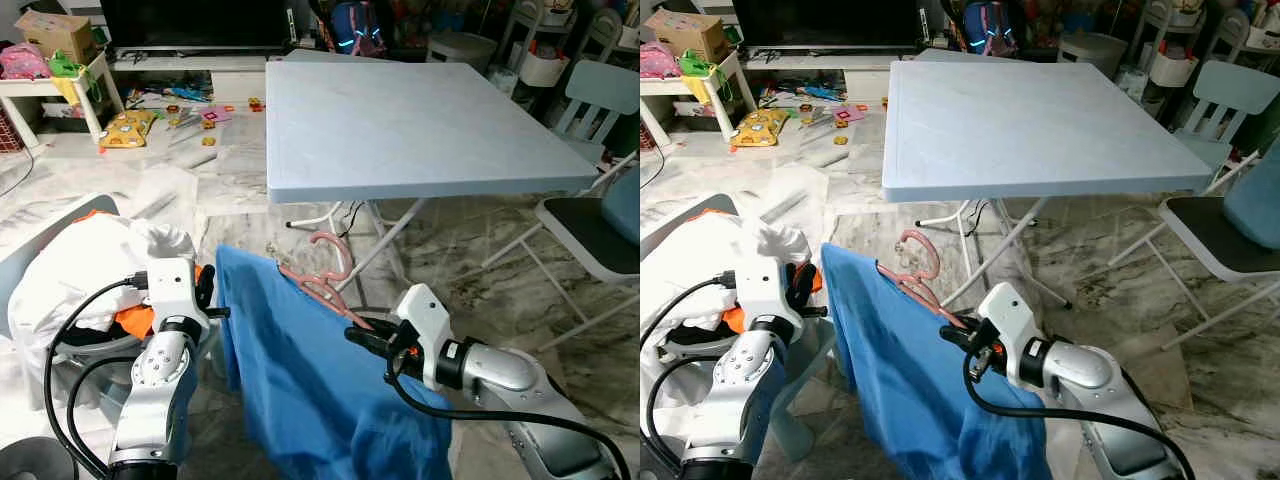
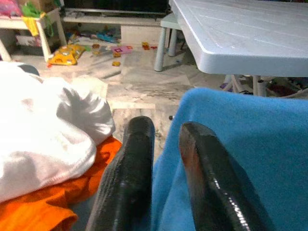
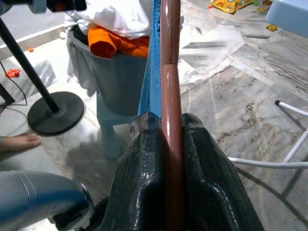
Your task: Hang hanger
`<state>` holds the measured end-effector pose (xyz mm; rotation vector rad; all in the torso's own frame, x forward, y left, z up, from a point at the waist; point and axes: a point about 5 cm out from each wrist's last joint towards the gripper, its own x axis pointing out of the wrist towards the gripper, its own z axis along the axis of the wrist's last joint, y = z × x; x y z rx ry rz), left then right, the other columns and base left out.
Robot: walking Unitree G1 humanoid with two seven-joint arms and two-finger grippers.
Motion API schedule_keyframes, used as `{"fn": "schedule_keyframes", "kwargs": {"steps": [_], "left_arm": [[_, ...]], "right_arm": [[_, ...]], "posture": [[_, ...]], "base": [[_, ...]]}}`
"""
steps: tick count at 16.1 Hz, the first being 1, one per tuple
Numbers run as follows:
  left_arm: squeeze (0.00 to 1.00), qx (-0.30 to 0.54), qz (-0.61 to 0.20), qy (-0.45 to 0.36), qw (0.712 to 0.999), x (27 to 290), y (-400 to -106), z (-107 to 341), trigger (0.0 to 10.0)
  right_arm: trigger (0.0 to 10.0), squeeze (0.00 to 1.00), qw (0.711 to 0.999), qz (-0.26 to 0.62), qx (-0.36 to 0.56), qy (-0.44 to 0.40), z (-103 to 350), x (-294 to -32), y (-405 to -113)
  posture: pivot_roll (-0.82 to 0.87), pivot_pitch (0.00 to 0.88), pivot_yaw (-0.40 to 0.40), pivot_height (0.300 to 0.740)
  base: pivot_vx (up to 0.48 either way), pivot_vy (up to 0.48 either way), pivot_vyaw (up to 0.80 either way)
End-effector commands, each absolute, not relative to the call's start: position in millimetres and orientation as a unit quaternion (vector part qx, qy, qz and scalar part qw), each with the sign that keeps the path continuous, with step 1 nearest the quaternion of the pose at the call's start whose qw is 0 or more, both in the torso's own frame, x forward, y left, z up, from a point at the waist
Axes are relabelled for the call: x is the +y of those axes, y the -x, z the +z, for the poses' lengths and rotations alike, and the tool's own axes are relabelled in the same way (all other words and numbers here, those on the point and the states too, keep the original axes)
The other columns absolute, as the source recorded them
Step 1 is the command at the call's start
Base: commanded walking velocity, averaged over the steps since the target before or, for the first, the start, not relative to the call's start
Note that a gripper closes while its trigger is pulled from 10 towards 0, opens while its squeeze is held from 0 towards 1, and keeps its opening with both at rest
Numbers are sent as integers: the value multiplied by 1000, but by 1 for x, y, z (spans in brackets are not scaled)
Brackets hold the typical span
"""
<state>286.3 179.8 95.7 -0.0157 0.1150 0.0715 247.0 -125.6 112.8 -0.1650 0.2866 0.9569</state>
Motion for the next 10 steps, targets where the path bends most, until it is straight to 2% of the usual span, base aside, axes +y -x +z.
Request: {"fn": "schedule_keyframes", "kwargs": {"steps": [1,3,4,5,8,9,10], "left_arm": [[0,56,46,1,997,184,-288,96,0],[0,52,52,-8,997,186,-288,97,0],[0,49,34,-16,998,182,-288,99,4078],[0,45,19,-25,998,178,-288,99,10000],[0,57,14,-24,998,175,-286,94,10000],[616,59,16,-22,998,175,-286,93,10000],[1000,59,16,-20,998,175,-287,93,10000]], "right_arm": [[10000,0,873,461,126,92,117,-129,-248],[10000,0,864,477,127,100,118,-133,-245],[10000,0,864,476,127,105,119,-137,-247],[10000,0,868,468,126,111,120,-142,-251],[10000,0,889,430,105,113,130,-154,-268],[10000,0,896,419,95,115,134,-156,-273],[10000,0,905,401,88,113,137,-159,-278]], "posture": [[-121,0,-52,740],[-124,0,-52,740],[-125,0,-52,740],[-125,0,-52,740],[-126,0,-51,740],[-127,0,-51,740],[-127,0,-51,740]], "base": [[0,0,0],[0,0,0],[0,0,0],[0,0,0],[0,0,0],[0,0,0],[0,0,0]]}}
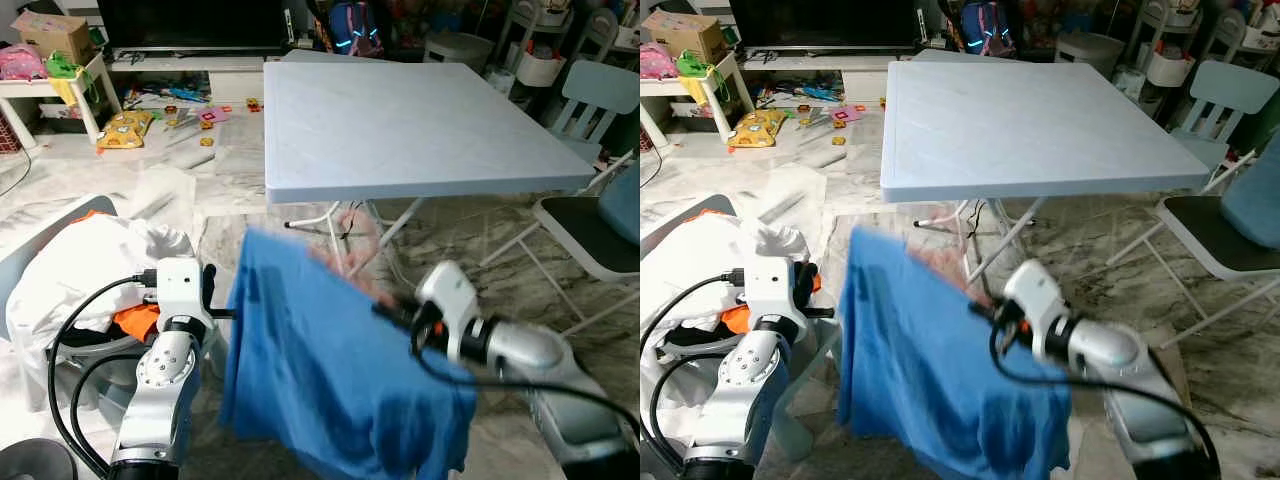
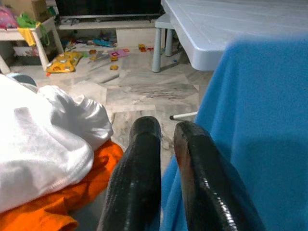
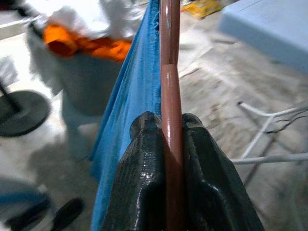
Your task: Hang hanger
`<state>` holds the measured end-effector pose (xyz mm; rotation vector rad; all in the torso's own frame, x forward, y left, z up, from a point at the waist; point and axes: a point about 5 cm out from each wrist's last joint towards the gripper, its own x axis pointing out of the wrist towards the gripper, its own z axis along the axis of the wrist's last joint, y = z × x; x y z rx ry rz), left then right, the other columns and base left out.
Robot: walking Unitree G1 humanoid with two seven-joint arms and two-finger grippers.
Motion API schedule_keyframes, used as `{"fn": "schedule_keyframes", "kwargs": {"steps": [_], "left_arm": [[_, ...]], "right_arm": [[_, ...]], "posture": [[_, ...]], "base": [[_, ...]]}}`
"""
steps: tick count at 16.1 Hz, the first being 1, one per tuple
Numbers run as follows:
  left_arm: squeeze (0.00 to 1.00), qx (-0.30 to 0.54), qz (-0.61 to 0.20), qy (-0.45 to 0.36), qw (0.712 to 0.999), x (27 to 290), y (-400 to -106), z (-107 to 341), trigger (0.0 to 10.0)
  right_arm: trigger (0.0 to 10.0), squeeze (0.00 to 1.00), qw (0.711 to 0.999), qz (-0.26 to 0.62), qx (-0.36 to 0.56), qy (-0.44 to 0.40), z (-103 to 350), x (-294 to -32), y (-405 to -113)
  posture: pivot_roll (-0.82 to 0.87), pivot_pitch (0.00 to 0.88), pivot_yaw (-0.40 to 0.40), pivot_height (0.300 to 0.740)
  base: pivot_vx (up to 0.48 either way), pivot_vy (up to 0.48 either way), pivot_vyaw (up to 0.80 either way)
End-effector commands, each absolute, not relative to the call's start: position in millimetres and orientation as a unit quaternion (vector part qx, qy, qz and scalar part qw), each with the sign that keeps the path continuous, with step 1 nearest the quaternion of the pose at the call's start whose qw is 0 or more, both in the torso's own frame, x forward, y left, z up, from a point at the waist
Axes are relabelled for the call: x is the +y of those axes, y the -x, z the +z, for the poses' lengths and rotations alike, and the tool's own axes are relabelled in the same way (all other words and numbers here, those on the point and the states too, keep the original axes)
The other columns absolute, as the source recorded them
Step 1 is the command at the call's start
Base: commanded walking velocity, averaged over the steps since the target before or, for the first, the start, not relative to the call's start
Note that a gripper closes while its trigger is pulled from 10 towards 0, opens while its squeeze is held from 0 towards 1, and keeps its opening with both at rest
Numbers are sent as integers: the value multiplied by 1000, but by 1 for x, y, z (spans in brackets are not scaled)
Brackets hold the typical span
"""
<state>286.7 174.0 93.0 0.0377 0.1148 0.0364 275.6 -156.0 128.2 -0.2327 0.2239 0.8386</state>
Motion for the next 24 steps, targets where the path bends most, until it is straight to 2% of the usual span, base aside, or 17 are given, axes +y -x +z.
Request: {"fn": "schedule_keyframes", "kwargs": {"steps": [1,2,3,13,18,24], "left_arm": [[1000,43,-2,-7,999,168,-290,98,10000],[882,41,-9,-10,999,165,-290,99,10000],[0,44,-18,-12,999,158,-290,99,10000],[0,32,-58,11,998,128,-283,100,10000],[0,35,-65,10,997,128,-284,100,10000],[0,35,-52,0,998,139,-280,102,10000]], "right_arm": [[10000,0,920,368,78,112,139,-163,-285],[10000,0,924,359,77,107,139,-163,-286],[10000,0,933,339,72,95,138,-162,-288],[10000,0,940,329,54,73,135,-146,-286],[10000,0,947,309,53,65,130,-146,-288],[10000,0,940,331,52,58,128,-130,-291]], "posture": [[-129,0,-49,740],[-129,0,-49,740],[-127,0,-48,740],[-121,0,-42,740],[-96,0,-37,740],[-71,0,-65,740]], "base": [[0,0,0],[0,0,0],[0,0,0],[0,0,0],[0,0,0],[0,0,0]]}}
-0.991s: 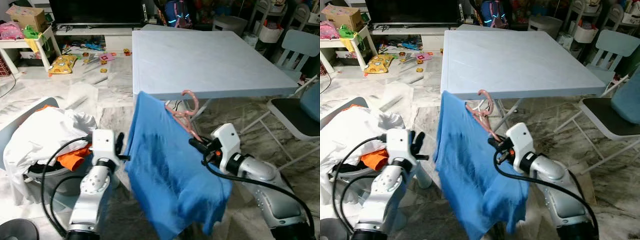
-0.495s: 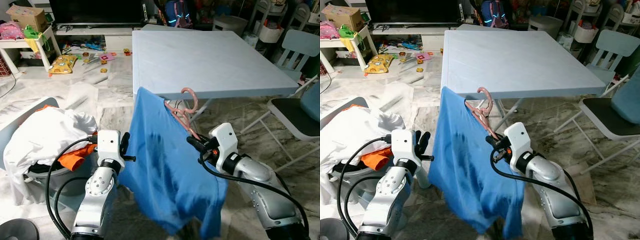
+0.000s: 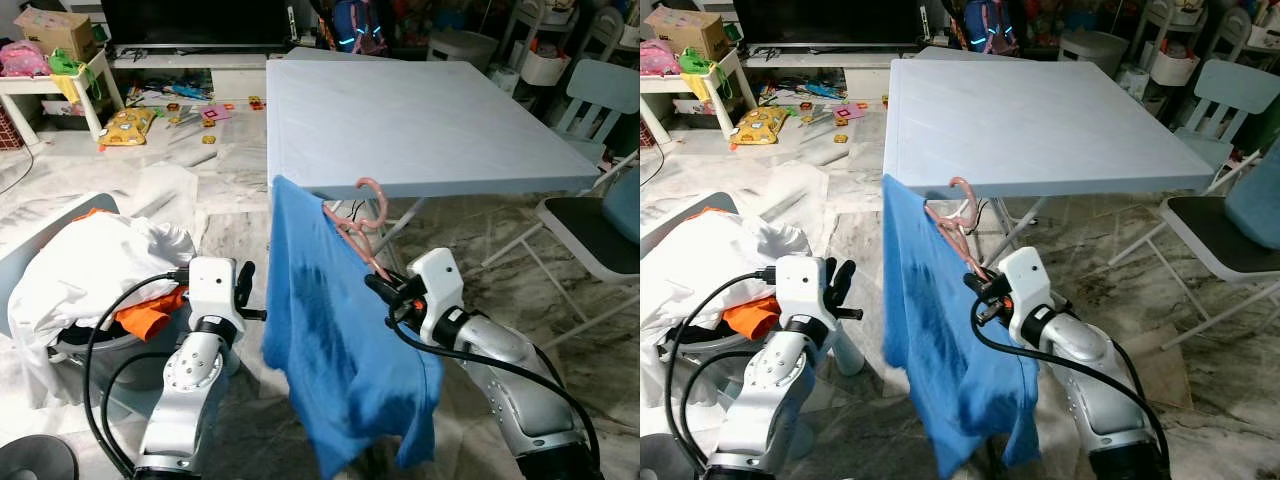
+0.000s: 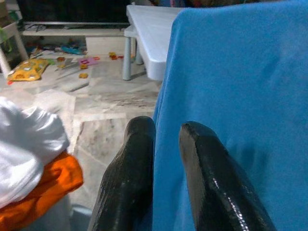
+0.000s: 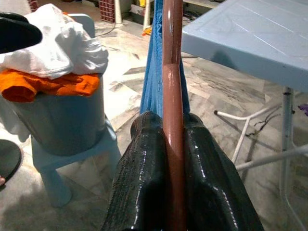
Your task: Hang hanger
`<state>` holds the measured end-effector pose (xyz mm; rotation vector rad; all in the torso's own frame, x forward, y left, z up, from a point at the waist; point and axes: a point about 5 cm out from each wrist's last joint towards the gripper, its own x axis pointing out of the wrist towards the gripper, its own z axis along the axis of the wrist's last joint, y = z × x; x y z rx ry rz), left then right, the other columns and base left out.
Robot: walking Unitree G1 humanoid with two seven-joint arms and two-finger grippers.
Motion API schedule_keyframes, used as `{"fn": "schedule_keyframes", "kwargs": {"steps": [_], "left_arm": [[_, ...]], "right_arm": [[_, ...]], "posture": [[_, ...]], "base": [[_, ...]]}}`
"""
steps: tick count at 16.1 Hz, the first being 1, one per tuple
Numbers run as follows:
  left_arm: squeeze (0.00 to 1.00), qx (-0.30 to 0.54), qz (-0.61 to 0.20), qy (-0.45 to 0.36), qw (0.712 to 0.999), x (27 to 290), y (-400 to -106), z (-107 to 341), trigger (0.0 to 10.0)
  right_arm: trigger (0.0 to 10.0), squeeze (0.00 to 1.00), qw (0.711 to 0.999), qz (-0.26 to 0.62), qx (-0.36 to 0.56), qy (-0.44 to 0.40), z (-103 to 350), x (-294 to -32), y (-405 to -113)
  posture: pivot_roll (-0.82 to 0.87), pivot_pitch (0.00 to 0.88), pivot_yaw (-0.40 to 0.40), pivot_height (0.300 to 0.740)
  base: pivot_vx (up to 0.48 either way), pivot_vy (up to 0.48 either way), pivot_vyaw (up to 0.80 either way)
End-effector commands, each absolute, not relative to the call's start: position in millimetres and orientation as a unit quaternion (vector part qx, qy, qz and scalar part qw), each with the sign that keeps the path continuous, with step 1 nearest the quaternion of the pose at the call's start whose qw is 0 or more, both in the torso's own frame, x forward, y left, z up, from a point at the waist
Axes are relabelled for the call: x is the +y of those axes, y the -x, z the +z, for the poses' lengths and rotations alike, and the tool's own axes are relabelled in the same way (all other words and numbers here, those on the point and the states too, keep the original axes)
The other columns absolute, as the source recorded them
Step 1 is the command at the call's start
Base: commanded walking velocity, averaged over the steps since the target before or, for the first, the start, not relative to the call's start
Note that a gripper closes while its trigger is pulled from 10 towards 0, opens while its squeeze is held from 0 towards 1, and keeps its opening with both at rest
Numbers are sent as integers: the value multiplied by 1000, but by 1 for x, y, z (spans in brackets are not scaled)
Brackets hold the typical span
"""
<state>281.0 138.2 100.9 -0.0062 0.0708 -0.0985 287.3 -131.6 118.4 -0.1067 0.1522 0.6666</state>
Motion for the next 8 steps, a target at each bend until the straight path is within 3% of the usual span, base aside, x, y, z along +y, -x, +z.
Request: {"fn": "schedule_keyframes", "kwargs": {"steps": [1,8], "left_arm": [[0,39,-49,1,998,140,-278,99,10000],[0,49,-61,1,997,136,-277,97,10000]], "right_arm": [[10000,0,941,329,54,61,127,-132,-291],[10000,0,943,322,59,66,124,-134,-289]], "posture": [[-80,0,-67,740],[-95,8,-58,740]], "base": [[0,0,0],[0,0,0]]}}
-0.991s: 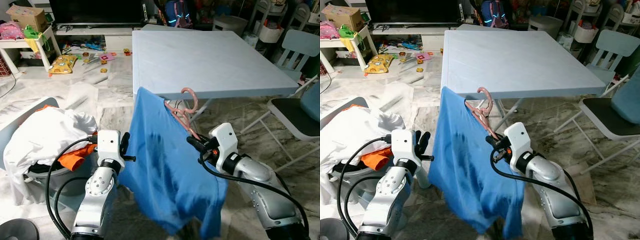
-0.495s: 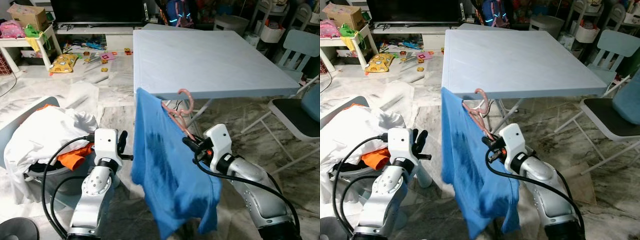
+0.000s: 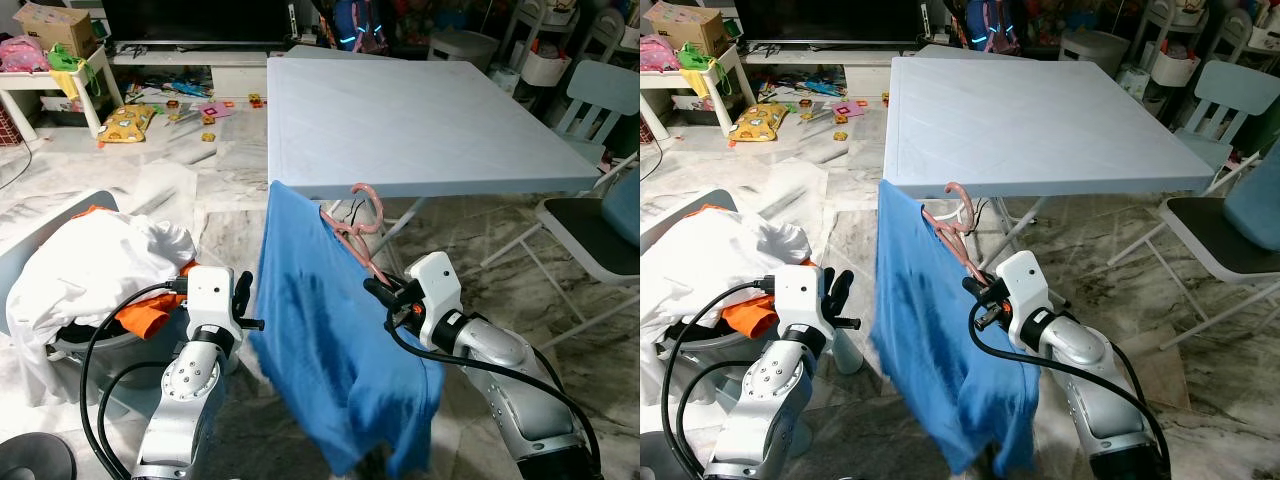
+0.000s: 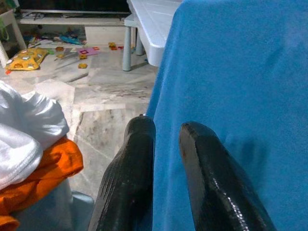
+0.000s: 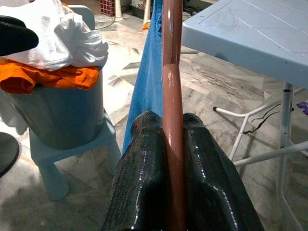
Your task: Hang hanger
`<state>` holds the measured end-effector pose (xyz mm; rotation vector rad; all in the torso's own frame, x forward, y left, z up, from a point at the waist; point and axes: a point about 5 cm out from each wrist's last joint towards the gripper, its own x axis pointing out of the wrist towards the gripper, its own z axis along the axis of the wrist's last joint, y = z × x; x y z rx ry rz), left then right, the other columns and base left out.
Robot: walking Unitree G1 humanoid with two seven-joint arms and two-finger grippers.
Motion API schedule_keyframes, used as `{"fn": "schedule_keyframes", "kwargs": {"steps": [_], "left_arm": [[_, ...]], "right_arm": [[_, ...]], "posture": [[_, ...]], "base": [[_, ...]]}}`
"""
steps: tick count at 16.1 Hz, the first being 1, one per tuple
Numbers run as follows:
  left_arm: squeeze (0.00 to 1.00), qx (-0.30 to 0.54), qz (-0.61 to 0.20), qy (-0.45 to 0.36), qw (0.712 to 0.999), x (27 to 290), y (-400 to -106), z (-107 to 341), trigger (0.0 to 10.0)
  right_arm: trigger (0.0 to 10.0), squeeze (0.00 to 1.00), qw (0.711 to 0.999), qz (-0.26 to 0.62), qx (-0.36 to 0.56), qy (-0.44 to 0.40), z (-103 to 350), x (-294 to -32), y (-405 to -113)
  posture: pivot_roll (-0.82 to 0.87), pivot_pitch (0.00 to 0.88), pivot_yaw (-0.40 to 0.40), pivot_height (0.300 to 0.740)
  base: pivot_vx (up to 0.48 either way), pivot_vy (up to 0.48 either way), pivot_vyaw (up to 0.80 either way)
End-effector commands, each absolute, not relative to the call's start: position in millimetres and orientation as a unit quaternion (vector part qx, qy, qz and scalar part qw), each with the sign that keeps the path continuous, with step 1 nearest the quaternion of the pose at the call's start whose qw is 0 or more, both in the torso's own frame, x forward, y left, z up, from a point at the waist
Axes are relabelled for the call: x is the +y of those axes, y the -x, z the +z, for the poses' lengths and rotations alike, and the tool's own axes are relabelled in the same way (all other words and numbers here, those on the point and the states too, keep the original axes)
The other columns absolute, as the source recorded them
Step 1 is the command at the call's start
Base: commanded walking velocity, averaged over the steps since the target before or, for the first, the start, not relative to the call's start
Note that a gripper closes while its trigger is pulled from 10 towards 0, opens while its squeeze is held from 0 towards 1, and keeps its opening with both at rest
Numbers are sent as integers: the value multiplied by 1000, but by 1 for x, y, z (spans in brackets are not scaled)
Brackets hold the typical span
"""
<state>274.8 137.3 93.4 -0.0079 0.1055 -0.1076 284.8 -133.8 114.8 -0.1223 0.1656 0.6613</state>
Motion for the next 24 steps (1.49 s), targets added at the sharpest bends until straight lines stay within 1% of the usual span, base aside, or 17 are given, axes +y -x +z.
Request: {"fn": "schedule_keyframes", "kwargs": {"steps": [1,11,14,17,22,24], "left_arm": [[0,50,-66,0,997,135,-277,97,10000],[0,51,-77,-8,996,135,-282,99,10000],[0,47,-78,-7,996,132,-283,100,10000],[0,44,-73,-10,996,135,-284,101,10000],[0,40,-54,-10,998,139,-282,101,10000],[0,36,-44,-4,998,140,-282,102,10000]], "right_arm": [[10000,0,944,319,59,66,124,-135,-288],[10000,0,948,305,64,66,117,-135,-286],[10000,0,947,308,63,66,116,-131,-288],[10000,0,948,307,55,66,118,-127,-297],[10000,0,949,305,48,56,119,-124,-298],[10000,0,960,277,33,25,126,-129,-303]], "posture": [[-97,9,-58,740],[-98,0,-25,740],[-80,0,-34,740],[-67,0,-43,740],[-55,0,-69,740],[-52,0,-69,740]], "base": [[0,0,0],[0,0,0],[0,0,0],[0,0,0],[0,0,0],[0,0,0]]}}
